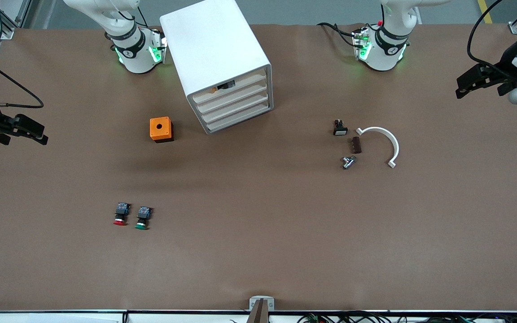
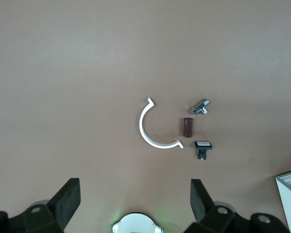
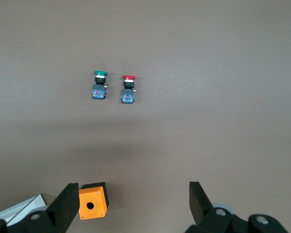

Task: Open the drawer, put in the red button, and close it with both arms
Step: 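Move the left gripper toward the cabinet while the right gripper reaches the buttons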

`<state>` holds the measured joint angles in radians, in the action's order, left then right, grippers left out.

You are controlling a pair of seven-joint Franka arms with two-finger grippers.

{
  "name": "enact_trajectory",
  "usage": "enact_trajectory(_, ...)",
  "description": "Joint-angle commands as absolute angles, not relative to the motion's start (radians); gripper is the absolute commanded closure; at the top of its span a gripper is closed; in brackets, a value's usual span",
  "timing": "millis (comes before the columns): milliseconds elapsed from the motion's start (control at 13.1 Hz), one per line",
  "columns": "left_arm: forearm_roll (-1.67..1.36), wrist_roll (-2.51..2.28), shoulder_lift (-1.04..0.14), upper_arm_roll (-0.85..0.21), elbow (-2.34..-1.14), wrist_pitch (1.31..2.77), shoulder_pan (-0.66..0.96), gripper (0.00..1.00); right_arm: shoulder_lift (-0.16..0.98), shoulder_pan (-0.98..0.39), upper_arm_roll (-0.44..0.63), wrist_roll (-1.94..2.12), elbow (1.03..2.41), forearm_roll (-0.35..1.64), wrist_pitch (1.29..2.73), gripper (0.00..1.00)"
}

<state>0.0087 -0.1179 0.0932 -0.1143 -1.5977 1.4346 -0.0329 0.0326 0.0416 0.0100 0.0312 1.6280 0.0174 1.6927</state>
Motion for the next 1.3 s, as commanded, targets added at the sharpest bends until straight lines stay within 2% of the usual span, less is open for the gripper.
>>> enact_trajectory(0, 0.003, -0.104, 0.086, -0.111, -1.58, 1.422, -0.044, 0.0, 0.017, 0.051, -0.002, 0.028, 1.634, 0.003, 1.684, 0.0)
enact_trajectory(153, 0.005, -0.123, 0.072, -0.112, -1.574, 1.424, -0.038, 0.0, 0.017, 0.051, -0.002, 0.028, 1.634, 0.003, 1.684, 0.0)
enact_trajectory(612, 0.002, -0.126, -0.076, -0.121, -1.551, 1.443, -0.029, 0.0, 0.026, 0.054, -0.002, 0.026, 1.641, 0.005, 1.69, 0.0)
enact_trajectory(765, -0.018, -0.127, -0.119, -0.124, -1.54, 1.491, -0.022, 0.0, 0.046, 0.046, -0.006, 0.014, 1.638, 0.021, 1.698, 0.0)
enact_trajectory(1224, -0.024, -0.383, -0.29, -0.132, -1.542, 1.534, 0.092, 0.0, 0.205, 0.021, -0.009, 0.015, 1.631, 0.135, 1.86, 0.0)
